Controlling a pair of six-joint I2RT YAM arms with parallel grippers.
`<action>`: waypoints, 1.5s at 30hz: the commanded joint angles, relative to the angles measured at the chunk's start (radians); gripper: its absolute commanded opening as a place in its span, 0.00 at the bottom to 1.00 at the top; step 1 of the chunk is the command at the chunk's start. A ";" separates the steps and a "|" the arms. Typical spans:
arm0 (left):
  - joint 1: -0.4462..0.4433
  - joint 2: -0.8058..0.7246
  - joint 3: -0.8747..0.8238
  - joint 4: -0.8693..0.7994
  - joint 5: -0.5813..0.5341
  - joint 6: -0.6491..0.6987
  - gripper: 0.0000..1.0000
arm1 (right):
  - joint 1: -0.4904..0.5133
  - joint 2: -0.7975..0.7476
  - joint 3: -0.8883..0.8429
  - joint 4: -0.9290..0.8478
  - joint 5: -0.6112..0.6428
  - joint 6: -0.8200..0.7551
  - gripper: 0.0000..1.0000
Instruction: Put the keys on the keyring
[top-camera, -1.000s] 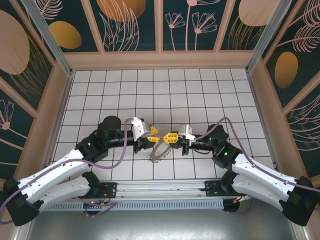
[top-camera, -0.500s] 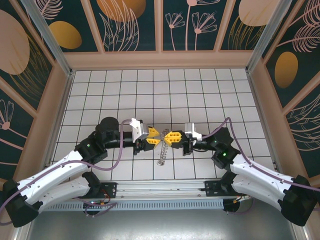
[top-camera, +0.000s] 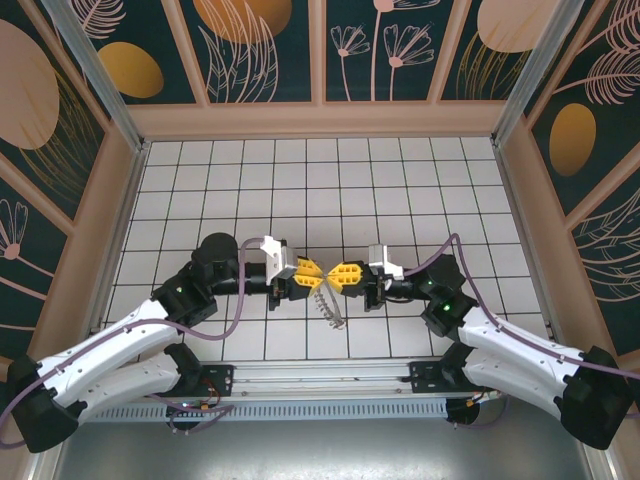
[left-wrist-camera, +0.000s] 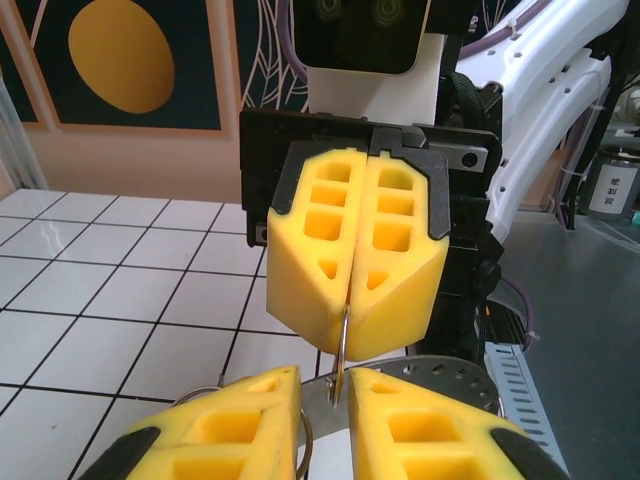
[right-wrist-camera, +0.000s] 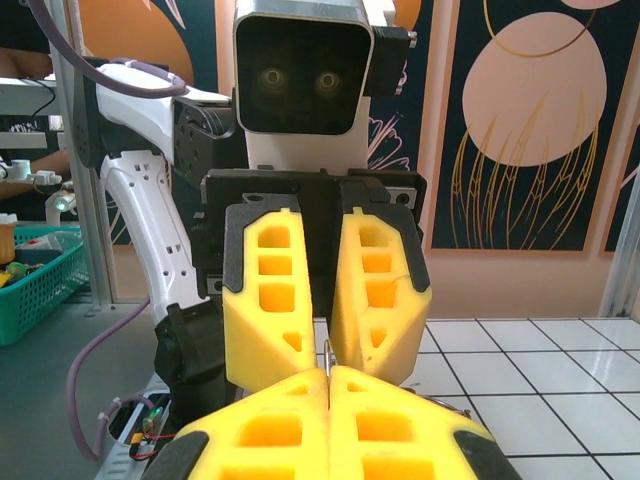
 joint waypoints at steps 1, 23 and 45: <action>-0.001 0.008 -0.011 0.046 0.028 -0.011 0.18 | -0.005 0.000 -0.016 0.081 -0.023 0.018 0.00; -0.001 -0.014 -0.072 0.084 -0.162 -0.019 0.00 | -0.018 -0.123 -0.051 -0.088 0.214 0.068 0.77; 0.000 -0.027 -0.190 0.177 -0.397 -0.110 0.00 | -0.199 0.152 0.265 -1.162 0.798 0.362 0.75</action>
